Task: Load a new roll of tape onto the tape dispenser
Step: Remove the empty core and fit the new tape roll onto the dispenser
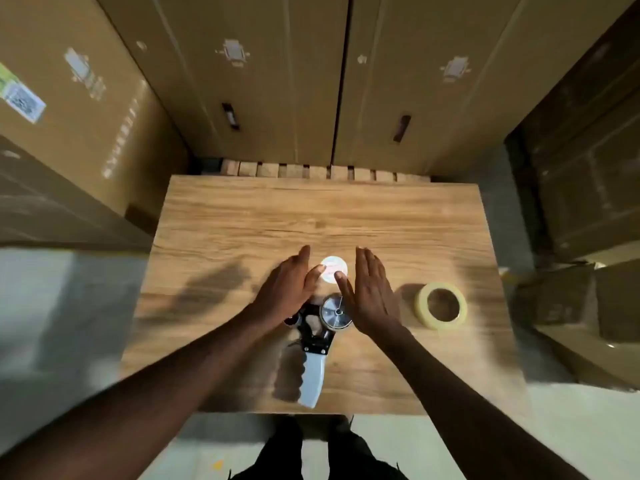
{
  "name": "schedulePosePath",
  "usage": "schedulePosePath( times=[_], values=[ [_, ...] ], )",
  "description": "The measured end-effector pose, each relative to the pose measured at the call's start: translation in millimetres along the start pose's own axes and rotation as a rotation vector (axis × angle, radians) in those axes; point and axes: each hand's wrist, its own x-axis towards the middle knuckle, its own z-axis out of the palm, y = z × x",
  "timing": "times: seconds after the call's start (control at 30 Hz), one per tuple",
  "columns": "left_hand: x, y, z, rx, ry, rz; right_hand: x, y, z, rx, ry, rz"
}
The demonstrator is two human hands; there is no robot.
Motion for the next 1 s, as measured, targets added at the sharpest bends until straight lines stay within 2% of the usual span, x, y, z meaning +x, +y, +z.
schedulePosePath(
  times=[0.07, 0.13, 0.2, 0.27, 0.33, 0.4, 0.6, 0.73, 1.0],
  values=[
    [-2, -4, 18, -0.098, -0.051, -0.035, -8, 8, 11, 0.088, -0.012, 0.039],
    [-11, -4, 38, -0.136, -0.113, -0.188, -19, 19, 27, 0.158, -0.059, 0.113],
    [-19, -5, 59, -0.202, -0.098, -0.336, -25, 32, 46, 0.277, -0.097, 0.247],
    [-26, -3, 70, -0.232, -0.094, -0.414, -26, 41, 56, 0.484, -0.141, 0.440],
    [-29, 1, 81, -0.291, -0.133, -0.477, -30, 47, 62, 0.810, -0.223, 0.656],
    [-28, 9, 84, -0.387, -0.159, -0.575, -34, 50, 64, 1.060, -0.260, 0.744],
    [-13, 12, 93, -0.524, -0.202, -0.716, -31, 51, 50, 1.290, -0.289, 0.710],
    [-15, 17, 98, -0.540, -0.181, -0.698, -29, 58, 49, 1.281, -0.336, 0.672],
    [-13, 27, 105, -0.600, -0.109, -0.702, -27, 60, 53, 1.234, -0.320, 0.655]
  ],
)
